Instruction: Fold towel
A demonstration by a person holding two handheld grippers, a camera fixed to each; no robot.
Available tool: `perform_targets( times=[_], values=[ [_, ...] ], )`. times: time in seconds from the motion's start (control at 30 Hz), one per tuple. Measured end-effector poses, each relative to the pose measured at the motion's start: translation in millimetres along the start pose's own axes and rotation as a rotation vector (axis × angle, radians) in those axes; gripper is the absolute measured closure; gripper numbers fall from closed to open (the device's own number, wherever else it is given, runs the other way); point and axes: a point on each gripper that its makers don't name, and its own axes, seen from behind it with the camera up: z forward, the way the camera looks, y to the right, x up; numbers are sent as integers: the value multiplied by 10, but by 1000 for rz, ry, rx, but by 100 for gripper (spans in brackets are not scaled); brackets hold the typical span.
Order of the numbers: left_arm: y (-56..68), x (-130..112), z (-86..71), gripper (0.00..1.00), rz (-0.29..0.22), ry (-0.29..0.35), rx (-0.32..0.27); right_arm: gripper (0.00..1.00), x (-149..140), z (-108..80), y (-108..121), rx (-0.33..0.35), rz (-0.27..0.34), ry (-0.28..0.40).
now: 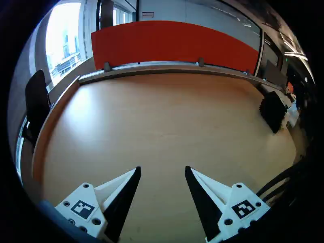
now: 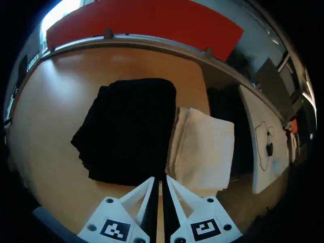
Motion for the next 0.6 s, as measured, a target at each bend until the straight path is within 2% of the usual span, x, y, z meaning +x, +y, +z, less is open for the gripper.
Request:
perform_targets(
  times=[0.33,0.47,0.6],
  values=[
    [2,1,-8,20,0,2,-1,89,-6,-14,12,-17,5,13],
    [-6,-3,-16,20,-2,5,0,71,-28,-27,45,-35,10,14],
    [-14,-4,-24,20,-5,8,0,36,-52,-52,84,-55,12,17]
  ],
)
